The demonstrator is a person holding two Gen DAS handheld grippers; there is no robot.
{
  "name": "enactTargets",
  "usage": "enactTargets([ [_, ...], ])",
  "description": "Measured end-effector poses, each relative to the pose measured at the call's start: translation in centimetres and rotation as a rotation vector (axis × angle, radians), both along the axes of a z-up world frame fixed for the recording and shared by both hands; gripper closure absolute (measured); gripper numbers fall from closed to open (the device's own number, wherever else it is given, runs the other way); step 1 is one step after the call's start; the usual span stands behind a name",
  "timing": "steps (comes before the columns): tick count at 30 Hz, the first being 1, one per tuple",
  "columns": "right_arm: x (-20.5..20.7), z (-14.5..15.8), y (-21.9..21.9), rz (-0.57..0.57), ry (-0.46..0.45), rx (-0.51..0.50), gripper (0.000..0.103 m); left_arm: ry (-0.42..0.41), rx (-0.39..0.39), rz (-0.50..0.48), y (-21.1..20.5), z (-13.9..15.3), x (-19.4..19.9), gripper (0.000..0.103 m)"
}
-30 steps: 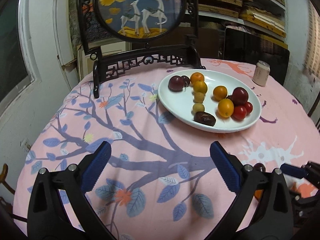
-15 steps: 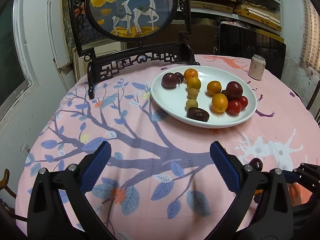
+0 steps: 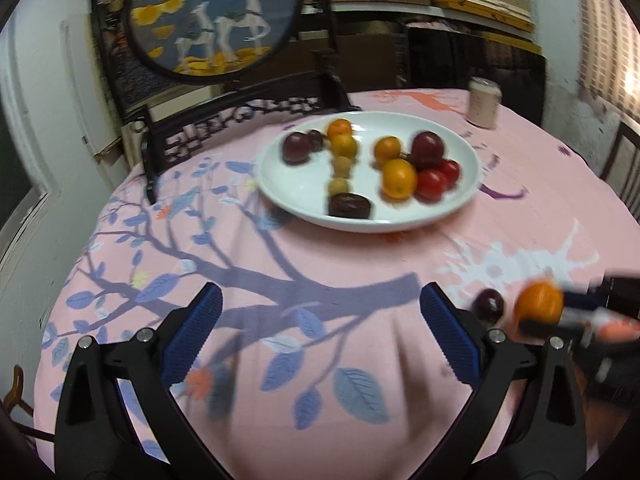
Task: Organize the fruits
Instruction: 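Grasp the dark red cherry with the left tool while the right tool grasps a mandarin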
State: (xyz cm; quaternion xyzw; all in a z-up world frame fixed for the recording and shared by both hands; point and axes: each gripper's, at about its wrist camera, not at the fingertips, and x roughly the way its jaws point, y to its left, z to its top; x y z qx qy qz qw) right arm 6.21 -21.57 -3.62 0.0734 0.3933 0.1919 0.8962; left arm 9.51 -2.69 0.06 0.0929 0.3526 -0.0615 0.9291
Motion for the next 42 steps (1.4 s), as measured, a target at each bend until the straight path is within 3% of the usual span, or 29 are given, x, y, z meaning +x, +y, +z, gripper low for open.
enactTargets([
  [6, 0.4, 1.1, -4.1, -0.134, -0.024, 0.086, 0.066, 0.022, 0.048, -0.116, -3.4, -1.4, -0.8, 0.002],
  [16, 0.3, 1.5, -5.4, -0.159, -0.030, 0.129, 0.066, 0.052, 0.057, -0.220, -7.5, -2.4, -0.6, 0.004],
  [18, 0.2, 1.4, -5.3, -0.160, -0.028, 0.129, 0.066, 0.056, 0.059, -0.232, -7.9, -2.6, -0.5, 0.010],
  [23, 0.2, 1.3, -5.3, -0.160, -0.021, 0.131, 0.066, 0.145, 0.030, -0.274, -8.4, -3.7, 0.3, 0.058],
  [26, 0.3, 1.2, -5.3, -0.159, -0.017, 0.132, 0.066, 0.160, 0.003, -0.291, -8.3, -3.8, 0.3, 0.069],
  [29, 0.4, 1.1, -5.2, -0.156, -0.010, 0.130, 0.066, 0.153, 0.003, -0.289, -8.3, -3.9, 0.2, 0.076],
  [37, 0.8, 0.2, -4.4, -0.145, 0.011, 0.097, 0.066, 0.117, -0.037, -0.202, -5.5, -2.8, 0.5, 0.076],
  [42, 1.0, -0.7, -3.9, -0.134, 0.035, 0.083, 0.066, 0.073, -0.015, -0.105, -3.8, -2.2, 0.8, 0.076],
])
